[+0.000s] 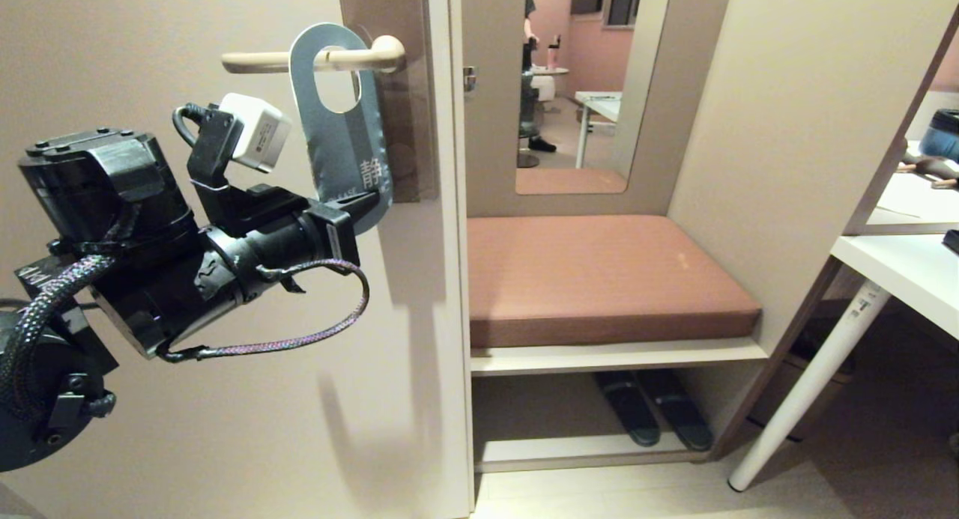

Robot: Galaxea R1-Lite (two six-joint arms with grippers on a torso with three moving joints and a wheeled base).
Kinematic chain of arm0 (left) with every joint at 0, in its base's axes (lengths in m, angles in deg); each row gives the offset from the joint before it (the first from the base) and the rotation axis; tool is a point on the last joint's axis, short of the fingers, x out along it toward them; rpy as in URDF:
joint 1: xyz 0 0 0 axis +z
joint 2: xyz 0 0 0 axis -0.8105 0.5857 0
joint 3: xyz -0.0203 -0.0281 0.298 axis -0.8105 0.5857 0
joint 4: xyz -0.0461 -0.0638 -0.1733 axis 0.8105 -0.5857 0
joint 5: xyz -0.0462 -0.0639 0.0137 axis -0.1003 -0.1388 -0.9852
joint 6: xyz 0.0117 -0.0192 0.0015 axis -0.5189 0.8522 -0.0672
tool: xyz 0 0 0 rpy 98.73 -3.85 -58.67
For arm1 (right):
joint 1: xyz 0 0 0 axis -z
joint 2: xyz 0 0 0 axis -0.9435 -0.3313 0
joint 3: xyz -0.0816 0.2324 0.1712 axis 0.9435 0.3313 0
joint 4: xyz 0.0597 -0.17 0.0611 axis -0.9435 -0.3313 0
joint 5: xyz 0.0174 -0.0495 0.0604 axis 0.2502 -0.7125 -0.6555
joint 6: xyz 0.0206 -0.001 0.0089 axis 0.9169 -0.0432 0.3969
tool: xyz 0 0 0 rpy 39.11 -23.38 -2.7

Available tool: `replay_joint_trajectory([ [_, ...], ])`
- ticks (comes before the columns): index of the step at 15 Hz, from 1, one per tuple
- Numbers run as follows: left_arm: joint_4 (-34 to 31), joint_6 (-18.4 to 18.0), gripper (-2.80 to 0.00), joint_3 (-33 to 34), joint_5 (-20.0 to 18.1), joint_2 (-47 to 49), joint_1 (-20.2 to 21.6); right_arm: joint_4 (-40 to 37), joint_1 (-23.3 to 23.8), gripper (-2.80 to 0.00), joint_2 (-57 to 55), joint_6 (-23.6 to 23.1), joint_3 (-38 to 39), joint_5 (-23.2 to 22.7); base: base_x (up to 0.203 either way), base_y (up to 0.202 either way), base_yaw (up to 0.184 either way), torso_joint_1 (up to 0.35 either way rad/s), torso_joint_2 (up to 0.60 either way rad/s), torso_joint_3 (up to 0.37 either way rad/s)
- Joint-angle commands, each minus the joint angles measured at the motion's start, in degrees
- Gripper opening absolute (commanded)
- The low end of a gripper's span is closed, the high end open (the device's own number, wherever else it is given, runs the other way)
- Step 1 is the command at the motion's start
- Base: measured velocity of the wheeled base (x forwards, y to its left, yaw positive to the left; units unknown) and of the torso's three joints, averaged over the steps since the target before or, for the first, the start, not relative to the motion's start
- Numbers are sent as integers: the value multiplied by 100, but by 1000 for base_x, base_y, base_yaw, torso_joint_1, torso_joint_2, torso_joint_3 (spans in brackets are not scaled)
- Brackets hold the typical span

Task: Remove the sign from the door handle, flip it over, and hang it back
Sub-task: Hang the sign back with the other side facing out

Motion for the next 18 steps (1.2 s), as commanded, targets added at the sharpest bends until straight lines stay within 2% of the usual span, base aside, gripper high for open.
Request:
replay_joint_trajectory([
  [1, 37, -7, -280, -2, -24, -8, -79, -1, -2, -280, -7, -4, 0, 9, 0, 0, 0, 0, 0, 0],
  [15, 29, -17, -280, 33, -105, -70, -62, -1, -2, -280, -7, 23, 0, -18, 0, 0, 0, 0, 0, 0],
  [18, 29, -287, -280, 22, 78, -65, 31, -1, -2, -280, -7, 23, 0, -18, 0, 0, 0, 0, 0, 0],
])
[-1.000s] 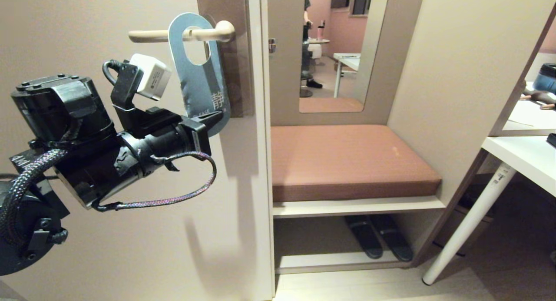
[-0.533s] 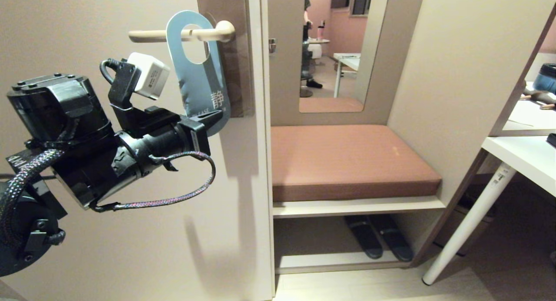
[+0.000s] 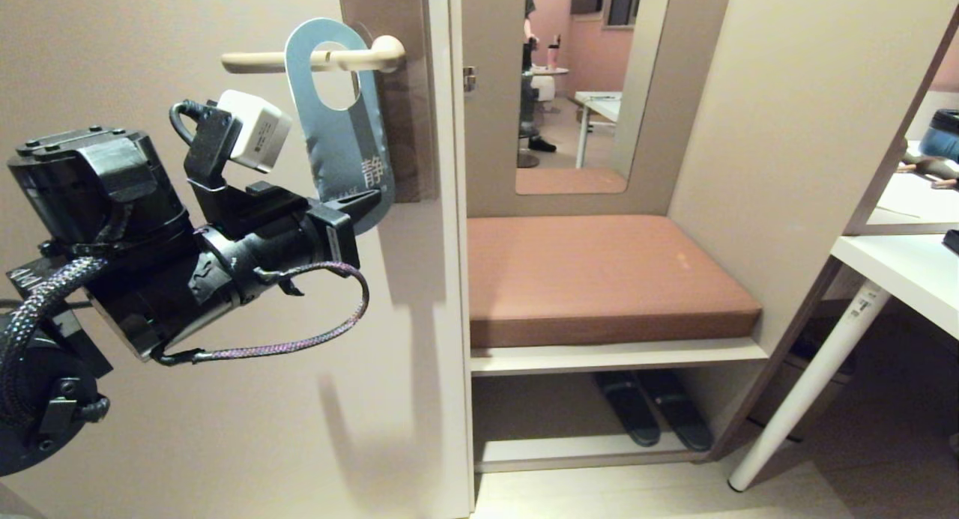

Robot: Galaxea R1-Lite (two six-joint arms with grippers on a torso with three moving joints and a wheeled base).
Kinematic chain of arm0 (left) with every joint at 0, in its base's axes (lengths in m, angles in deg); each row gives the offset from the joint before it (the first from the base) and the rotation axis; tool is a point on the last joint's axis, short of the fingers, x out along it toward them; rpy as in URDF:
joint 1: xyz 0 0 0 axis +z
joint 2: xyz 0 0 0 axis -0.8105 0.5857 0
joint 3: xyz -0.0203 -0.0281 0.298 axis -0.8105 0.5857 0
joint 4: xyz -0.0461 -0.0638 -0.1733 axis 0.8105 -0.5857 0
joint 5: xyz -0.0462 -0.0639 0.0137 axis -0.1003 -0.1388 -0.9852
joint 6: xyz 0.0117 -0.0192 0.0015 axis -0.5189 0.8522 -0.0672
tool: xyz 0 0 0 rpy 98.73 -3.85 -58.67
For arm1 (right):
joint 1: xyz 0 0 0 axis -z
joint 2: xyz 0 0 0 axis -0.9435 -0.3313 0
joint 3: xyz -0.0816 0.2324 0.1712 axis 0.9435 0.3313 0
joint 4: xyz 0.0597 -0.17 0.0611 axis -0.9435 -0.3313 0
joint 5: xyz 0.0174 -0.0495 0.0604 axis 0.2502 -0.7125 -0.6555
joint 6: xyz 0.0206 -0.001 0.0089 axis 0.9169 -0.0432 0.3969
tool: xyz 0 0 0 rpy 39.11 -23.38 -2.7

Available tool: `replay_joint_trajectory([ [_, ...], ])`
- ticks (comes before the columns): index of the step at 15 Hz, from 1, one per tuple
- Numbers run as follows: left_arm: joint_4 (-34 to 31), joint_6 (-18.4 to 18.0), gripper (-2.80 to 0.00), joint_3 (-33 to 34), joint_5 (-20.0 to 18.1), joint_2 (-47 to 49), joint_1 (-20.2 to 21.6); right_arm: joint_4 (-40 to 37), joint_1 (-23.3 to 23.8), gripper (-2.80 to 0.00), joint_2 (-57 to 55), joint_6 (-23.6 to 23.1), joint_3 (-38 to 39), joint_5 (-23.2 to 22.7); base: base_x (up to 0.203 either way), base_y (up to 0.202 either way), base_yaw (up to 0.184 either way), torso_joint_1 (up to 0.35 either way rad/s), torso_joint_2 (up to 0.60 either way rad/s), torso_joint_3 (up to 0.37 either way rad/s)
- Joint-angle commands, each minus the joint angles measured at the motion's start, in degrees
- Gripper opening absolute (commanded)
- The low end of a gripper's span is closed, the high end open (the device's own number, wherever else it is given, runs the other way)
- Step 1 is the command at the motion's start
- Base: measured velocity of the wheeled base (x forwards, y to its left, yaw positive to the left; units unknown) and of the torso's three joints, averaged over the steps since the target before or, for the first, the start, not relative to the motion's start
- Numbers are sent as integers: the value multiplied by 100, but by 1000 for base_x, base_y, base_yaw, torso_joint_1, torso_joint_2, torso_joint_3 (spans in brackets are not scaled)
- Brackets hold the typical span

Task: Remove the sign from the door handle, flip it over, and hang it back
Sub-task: Hang the sign back with the other side facing out

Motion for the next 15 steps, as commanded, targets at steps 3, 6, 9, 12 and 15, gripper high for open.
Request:
replay_joint_trajectory([
  [3, 22, -254, -280, -47, 678, 5, 55, -1, -2, -280, -7, -5, 0, -3, 0, 0, 0, 0, 0, 0],
  [6, 9, -346, -280, -48, 1007, -4, 33, -1, -2, -280, -7, -5, 0, -3, 0, 0, 0, 0, 0, 0],
  [9, -8, -460, -280, -64, 1302, 27, -74, -1, -2, -280, -7, -13, 0, -3, 0, 0, 0, 0, 0, 0],
  [12, -27, -475, -280, -65, 1451, 31, -195, -1, -2, -280, -7, -13, 0, -3, 0, 0, 0, 0, 0, 0],
  [15, -27, -483, -280, -65, 1549, 57, -324, -1, -2, -280, -7, -22, 0, -3, 0, 0, 0, 0, 0, 0],
])
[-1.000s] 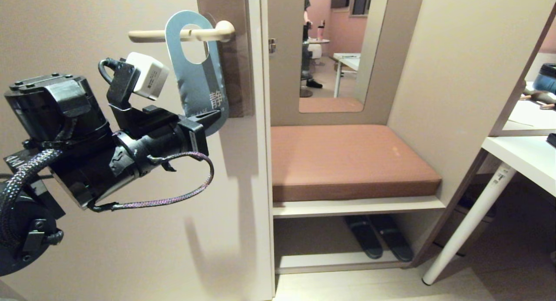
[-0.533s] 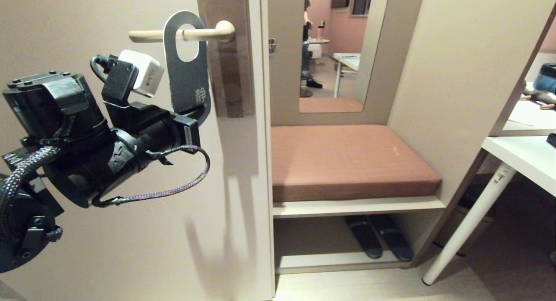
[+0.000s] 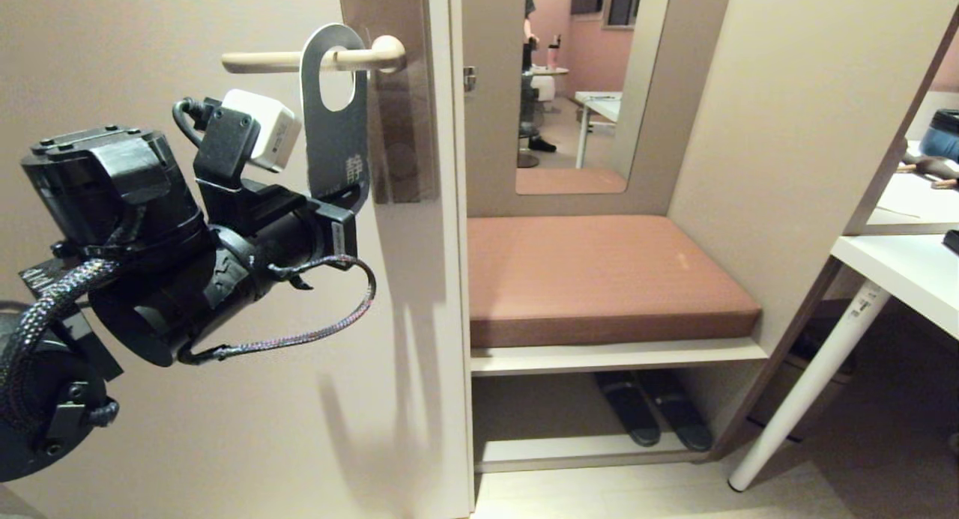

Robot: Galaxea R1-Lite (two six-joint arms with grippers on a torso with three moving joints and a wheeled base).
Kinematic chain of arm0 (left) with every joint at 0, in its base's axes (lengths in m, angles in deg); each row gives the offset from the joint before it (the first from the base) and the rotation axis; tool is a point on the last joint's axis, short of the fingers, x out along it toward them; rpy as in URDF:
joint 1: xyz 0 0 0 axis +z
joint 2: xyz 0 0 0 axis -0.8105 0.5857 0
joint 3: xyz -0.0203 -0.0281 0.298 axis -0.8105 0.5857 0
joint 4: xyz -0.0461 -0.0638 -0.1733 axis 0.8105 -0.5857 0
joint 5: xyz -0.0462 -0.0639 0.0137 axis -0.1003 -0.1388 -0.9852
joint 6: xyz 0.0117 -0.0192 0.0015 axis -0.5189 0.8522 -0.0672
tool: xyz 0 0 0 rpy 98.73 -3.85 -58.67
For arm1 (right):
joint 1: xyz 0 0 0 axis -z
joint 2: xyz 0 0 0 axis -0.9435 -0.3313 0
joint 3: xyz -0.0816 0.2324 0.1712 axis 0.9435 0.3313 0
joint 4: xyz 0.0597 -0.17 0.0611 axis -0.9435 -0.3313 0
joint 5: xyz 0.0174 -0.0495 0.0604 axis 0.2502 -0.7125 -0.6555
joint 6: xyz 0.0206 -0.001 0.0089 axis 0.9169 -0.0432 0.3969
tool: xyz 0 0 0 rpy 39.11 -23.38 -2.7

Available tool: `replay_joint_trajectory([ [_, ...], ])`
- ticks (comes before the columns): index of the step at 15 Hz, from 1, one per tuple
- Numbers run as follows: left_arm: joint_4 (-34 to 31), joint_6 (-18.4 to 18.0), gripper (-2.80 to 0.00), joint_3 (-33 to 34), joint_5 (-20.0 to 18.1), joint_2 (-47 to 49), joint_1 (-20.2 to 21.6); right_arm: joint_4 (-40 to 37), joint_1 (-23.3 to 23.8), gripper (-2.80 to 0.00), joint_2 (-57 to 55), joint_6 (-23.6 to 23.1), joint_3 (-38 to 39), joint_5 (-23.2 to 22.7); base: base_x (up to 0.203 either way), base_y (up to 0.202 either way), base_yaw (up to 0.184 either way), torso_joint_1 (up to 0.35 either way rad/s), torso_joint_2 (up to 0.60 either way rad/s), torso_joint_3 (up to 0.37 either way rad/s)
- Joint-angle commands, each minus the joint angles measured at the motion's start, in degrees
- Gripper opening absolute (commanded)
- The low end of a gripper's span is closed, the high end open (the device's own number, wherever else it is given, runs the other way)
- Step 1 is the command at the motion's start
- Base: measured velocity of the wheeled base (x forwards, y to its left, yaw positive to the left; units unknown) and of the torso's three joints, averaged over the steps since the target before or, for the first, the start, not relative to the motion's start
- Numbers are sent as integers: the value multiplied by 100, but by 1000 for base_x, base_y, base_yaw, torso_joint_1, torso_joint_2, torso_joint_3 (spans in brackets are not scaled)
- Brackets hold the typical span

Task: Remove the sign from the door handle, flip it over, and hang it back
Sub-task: Hang the sign back with the other side facing out

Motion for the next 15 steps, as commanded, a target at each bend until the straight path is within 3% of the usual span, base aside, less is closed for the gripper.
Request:
replay_joint_trajectory([
  [1, 17, -21, -280, -23, 41, 42, -69, -3, -2, -280, -7, -4, 0, 0, 0, 0, 0, 0, 0, 0],
  [15, 8, -31, -280, -52, 40, 164, -293, -3, -2, -280, -7, -4, 0, -3, 0, 0, 0, 0, 0, 0],
])
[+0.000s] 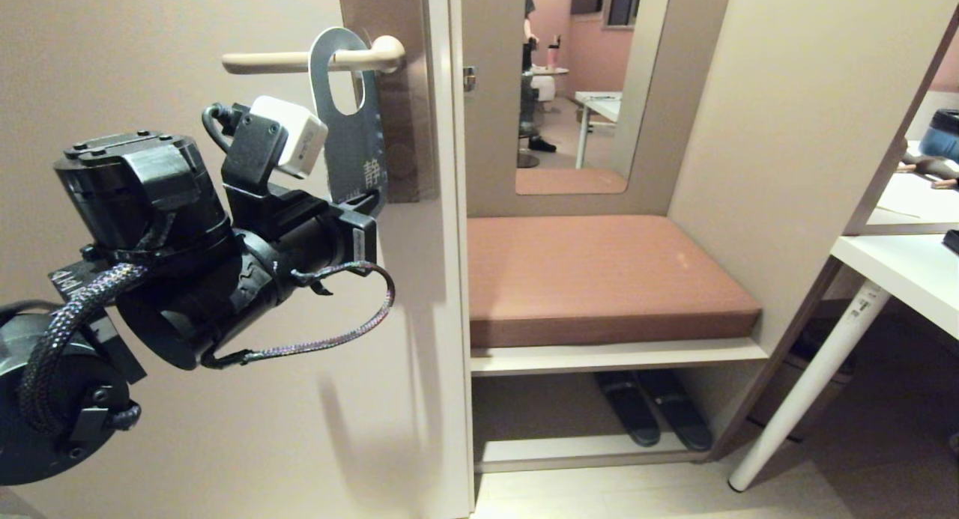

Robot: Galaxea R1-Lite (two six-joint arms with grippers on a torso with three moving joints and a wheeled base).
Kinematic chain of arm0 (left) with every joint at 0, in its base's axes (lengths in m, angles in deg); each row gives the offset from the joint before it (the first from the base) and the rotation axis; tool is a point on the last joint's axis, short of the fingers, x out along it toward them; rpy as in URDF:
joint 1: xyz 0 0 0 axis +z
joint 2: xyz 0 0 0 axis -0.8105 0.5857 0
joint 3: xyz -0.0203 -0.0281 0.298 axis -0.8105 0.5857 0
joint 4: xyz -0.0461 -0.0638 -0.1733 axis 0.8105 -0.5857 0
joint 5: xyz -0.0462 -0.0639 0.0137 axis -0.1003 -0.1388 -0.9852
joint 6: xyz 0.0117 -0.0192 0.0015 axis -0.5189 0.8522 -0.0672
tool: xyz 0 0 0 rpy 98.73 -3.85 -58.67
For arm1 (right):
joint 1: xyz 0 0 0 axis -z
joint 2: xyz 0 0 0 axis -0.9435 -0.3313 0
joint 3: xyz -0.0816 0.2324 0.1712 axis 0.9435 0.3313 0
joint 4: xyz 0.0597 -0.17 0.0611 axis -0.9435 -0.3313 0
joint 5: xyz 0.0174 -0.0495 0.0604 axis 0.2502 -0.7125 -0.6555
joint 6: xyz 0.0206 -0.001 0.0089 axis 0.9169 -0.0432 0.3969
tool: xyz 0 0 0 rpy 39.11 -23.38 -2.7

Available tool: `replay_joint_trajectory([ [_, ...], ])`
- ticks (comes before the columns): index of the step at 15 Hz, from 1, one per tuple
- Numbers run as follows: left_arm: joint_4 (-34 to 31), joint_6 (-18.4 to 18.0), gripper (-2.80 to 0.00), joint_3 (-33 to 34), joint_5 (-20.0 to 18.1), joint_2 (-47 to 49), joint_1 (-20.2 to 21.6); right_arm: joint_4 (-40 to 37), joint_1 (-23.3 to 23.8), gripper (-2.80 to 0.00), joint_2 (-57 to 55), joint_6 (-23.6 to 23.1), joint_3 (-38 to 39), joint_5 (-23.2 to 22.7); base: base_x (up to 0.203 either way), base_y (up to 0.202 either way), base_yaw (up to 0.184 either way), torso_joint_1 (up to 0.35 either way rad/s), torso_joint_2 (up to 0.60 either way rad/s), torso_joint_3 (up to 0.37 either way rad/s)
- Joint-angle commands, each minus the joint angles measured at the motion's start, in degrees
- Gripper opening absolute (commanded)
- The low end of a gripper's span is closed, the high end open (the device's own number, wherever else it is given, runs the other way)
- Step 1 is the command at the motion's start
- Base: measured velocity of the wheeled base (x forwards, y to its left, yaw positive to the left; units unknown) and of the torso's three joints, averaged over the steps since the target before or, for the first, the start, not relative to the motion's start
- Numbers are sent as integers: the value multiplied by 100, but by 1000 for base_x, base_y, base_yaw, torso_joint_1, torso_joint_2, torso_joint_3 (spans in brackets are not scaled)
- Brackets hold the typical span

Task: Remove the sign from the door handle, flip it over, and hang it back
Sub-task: Hang the sign back with the other side facing out

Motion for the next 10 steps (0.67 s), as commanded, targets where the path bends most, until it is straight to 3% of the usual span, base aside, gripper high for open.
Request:
replay_joint_trajectory([
  [1, 11, 0, -280, 29, 12, 5, -55, -2, -2, -280, -7, 1, 0, -4, 0, 0, 0, 0, 0, 0],
  [9, 13, 20, -280, 29, 3, -12, -64, -2, -2, -280, -7, 1, 0, -4, 0, 0, 0, 0, 0, 0],
  [10, 37, 35, 0, 20, -13, -23, -64, -2, -2, -280, -7, 1, 0, -4, 0, 0, 0, 0, 0, 0],
])
